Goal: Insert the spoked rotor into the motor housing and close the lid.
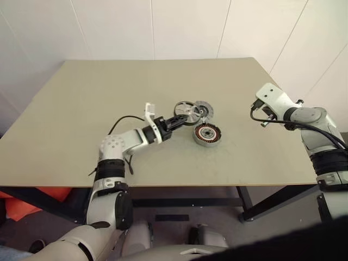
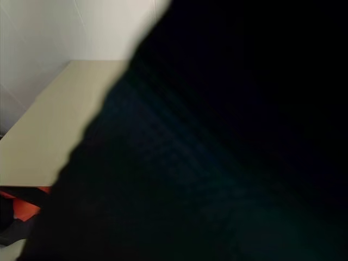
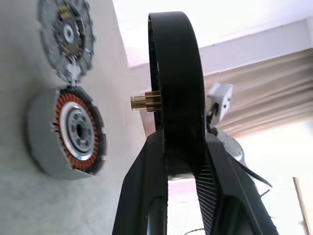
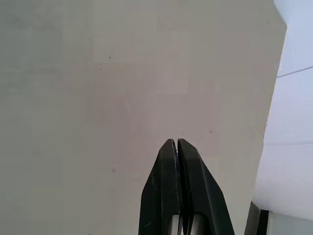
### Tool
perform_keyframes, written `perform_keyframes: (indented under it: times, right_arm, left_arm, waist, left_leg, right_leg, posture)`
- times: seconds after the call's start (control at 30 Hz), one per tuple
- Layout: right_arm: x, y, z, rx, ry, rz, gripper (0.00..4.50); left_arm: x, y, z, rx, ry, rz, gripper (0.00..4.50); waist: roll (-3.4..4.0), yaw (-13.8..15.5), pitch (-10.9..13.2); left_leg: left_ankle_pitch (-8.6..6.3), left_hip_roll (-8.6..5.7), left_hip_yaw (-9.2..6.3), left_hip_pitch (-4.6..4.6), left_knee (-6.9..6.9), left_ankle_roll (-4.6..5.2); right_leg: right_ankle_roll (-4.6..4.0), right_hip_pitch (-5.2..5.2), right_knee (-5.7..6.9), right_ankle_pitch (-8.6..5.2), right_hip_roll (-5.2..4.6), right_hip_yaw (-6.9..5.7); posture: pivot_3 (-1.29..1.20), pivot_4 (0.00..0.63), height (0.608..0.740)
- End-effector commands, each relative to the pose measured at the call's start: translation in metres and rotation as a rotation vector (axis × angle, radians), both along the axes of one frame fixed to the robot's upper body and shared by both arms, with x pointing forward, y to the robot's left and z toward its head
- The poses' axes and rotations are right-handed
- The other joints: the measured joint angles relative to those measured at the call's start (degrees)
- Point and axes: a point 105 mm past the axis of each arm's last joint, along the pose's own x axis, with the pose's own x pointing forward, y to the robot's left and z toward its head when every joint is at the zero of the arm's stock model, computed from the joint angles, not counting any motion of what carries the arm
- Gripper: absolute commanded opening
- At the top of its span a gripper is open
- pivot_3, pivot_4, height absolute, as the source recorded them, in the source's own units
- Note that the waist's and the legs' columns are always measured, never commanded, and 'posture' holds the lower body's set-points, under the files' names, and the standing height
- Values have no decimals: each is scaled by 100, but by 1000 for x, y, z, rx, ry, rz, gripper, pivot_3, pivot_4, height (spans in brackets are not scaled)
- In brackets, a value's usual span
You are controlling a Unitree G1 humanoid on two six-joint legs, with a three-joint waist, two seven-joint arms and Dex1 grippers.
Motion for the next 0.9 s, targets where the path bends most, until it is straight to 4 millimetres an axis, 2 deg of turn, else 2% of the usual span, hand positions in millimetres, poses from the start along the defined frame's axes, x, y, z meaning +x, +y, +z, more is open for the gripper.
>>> perform_keyframes:
  times: [0.03, 0.13, 0.23, 0.43, 0.63, 0.8, 0.9]
  right_arm:
    - [1, 1, 9, -28, -31, 8, 0]
    - [-1, 5, 10, -2, -47, 9, 0]
    - [-5, 2, 11, 7, -59, -7, 0]
    - [-13, -10, 11, -5, -63, -46, 0]
    - [-10, -6, 13, 4, -71, -38, 0]
    - [-7, -3, 15, 6, -79, -29, 0]
    - [-6, 1, 14, 12, -78, -19, 0]
  left_arm:
    - [-3, -29, 8, 0, -17, -98, 439]
    - [-1, -52, -12, 119, -19, -119, 439]
    - [1, -62, -19, 138, -17, -119, 439]
    - [6, -64, -24, 133, -16, -101, 439]
    - [6, -71, -29, 130, -1, -99, 439]
    - [10, -68, -45, 210, 31, -47, 439]
    - [15, -67, -46, 215, 44, -8, 439]
  waist:
    - [2, 3, 2]
    - [2, 7, 2]
    - [3, -4, 2]
    - [5, 40, 2]
    - [6, 32, 2]
    - [5, 33, 2]
    - [6, 28, 2]
  left_leg:
    - [-1, -1, 0, -5, 0, 3]
    - [-4, -1, -1, -10, -1, 9]
    - [-6, 0, -1, -11, -3, 13]
    - [-8, -1, -4, -18, -4, 18]
    - [-10, -3, -3, -12, 2, 22]
    - [-10, -3, -4, -10, 2, 22]
    - [-11, -3, -4, -8, 2, 22]
  right_leg:
    - [-1, -3, -2, 1, 0, 0]
    - [-5, -4, -7, 3, -1, -1]
    - [-12, -7, -9, 8, 0, -2]
    - [-31, -5, -13, 19, -4, -13]
    - [-32, 4, -14, 19, -8, -14]
    - [-32, 7, -15, 19, -8, -16]
    - [-32, 10, -15, 19, -9, -17]
  posture:
    - [0, 0, 740]
    - [0, 0, 740]
    - [0, 0, 740]
    - [0, 0, 740]
    - [0, 0, 740]
    - [0, 0, 740]
    - [0, 0, 740]
